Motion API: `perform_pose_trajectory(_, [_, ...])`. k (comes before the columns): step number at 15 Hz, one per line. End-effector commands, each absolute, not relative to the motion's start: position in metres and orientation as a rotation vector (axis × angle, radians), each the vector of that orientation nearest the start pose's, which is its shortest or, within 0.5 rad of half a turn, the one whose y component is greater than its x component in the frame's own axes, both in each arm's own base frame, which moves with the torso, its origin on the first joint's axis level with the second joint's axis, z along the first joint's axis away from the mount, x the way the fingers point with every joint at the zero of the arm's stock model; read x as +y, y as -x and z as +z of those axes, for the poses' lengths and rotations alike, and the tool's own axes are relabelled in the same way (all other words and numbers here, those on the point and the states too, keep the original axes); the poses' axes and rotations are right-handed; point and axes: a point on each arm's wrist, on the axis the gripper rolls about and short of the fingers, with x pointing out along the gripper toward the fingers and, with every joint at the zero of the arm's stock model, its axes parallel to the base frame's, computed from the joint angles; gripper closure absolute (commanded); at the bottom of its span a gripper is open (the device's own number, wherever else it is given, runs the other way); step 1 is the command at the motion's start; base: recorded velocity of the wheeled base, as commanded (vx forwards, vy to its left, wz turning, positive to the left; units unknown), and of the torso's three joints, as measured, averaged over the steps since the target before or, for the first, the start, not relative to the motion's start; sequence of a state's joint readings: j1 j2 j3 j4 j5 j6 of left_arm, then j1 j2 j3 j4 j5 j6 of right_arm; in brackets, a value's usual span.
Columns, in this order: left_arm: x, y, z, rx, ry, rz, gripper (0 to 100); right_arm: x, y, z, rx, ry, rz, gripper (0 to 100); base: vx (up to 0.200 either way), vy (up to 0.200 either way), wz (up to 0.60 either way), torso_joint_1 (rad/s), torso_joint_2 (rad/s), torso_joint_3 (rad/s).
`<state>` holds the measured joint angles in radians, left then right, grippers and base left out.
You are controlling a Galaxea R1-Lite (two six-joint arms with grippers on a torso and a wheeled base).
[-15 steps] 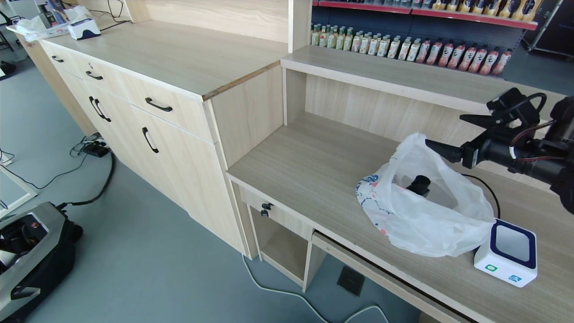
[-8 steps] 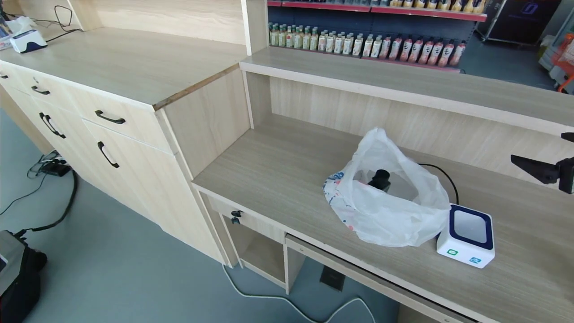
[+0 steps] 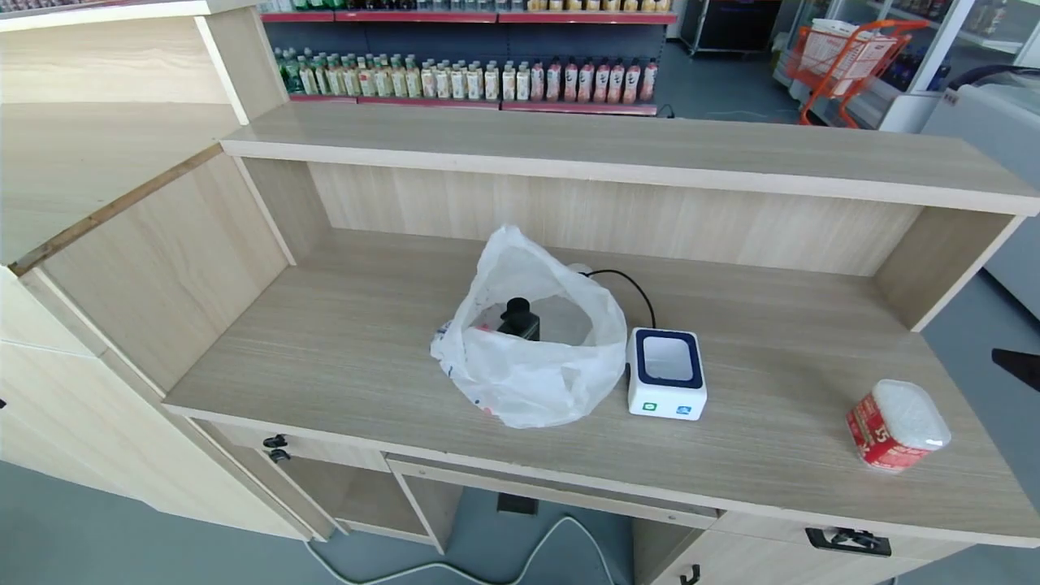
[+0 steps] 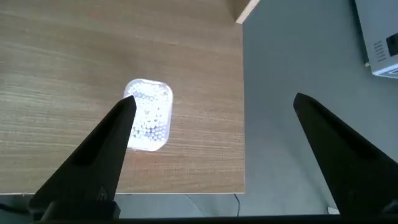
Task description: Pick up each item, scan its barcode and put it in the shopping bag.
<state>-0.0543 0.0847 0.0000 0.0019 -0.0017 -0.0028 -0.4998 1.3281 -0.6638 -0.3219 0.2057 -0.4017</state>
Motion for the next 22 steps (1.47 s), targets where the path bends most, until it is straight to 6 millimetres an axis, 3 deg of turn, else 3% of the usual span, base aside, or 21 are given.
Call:
perform_pose_trajectory(1, [0.001, 0.016, 0.077, 0.086, 0.001, -0.055, 0, -0.103, -0.194, 0.17, 0.471, 0.231, -0.199, 0, 0.0, 0.0, 0.0, 0.0, 0.0, 0.0])
perform_pose_trajectory(3, [0.001, 0.016, 0.077, 0.086, 0.001, -0.055, 0, -0.103, -0.191, 0.148, 0.498, 0.193, -0.087, 0, 0.0, 0.0, 0.0, 0.0, 0.0, 0.0])
perform_pose_trajectory(6, [0.001, 0.016, 0.077, 0.086, 0.001, -0.055, 0, -0.106, -0.186, 0.129, 0.498, 0.269, 0.114, 0, 0.0, 0.0, 0.0, 0.0, 0.0, 0.0])
perform_pose_trajectory(13, [0.001, 0.016, 0.077, 0.086, 0.001, -0.055, 0, -0.11, -0.145, 0.132, 0.491, 0.3, -0.021, 0, 0.0, 0.0, 0.0, 0.0, 0.0, 0.0])
perform_pose_trajectory(16, [0.001, 0.016, 0.077, 0.086, 0.001, -0.055, 0, -0.118, -0.137, 0.127, 0.516, 0.268, -0.078, 0, 0.0, 0.0, 0.0, 0.0, 0.0, 0.0])
perform_pose_trajectory(22, [0.001, 0.016, 0.077, 0.086, 0.001, -0.055, 0, -0.135, -0.151, 0.102, 0.58, 0.193, -0.044, 0, 0.0, 0.0, 0.0, 0.0, 0.0, 0.0])
